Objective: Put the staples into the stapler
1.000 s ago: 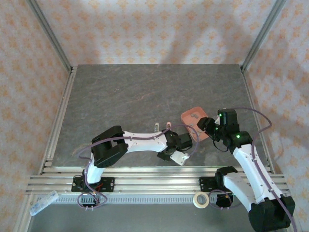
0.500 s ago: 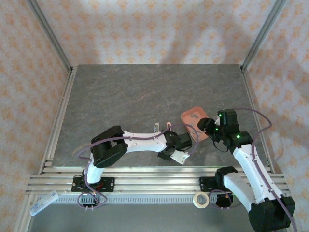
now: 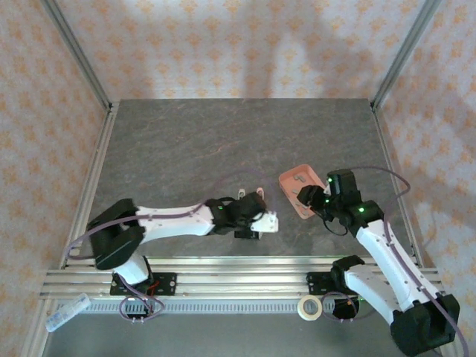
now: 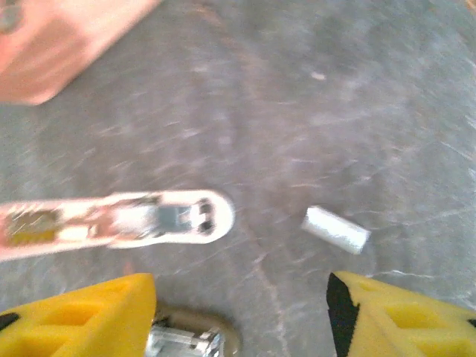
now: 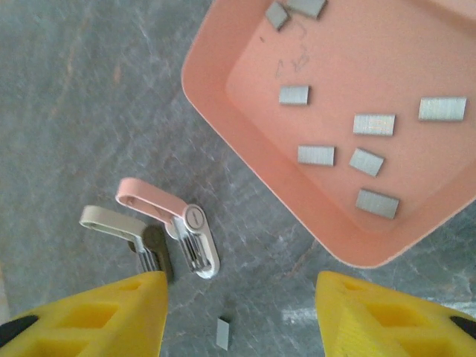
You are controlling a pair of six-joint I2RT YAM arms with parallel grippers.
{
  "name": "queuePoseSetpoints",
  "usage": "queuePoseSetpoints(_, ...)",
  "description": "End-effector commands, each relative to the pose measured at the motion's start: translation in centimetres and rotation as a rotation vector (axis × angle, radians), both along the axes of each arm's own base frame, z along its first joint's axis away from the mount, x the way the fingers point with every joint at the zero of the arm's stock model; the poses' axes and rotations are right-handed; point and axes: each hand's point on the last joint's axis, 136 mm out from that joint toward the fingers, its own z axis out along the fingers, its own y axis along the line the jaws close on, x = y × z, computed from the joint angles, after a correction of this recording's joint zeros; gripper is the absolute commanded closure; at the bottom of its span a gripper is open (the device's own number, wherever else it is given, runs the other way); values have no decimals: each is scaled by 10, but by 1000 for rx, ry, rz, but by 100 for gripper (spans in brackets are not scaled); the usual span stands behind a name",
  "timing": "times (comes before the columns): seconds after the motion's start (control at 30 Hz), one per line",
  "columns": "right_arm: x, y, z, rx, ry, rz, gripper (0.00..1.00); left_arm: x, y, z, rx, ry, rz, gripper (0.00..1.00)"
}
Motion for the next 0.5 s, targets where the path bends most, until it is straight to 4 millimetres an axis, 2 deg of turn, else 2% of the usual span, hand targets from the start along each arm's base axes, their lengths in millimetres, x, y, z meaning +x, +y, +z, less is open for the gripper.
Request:
queuePoseSetpoints(0.0, 0, 1, -2, -69, 33, -19, 46, 29, 8, 31, -305, -12, 262, 31)
queuePoseSetpoints(0.23, -9, 41, -26, -196, 161, 70, 46, 61, 77, 50, -589, -156, 639, 21)
queuePoseSetpoints(0.47, -23, 76, -52, -303, 296, 117, 46, 64, 118, 40, -707, -247, 821, 19)
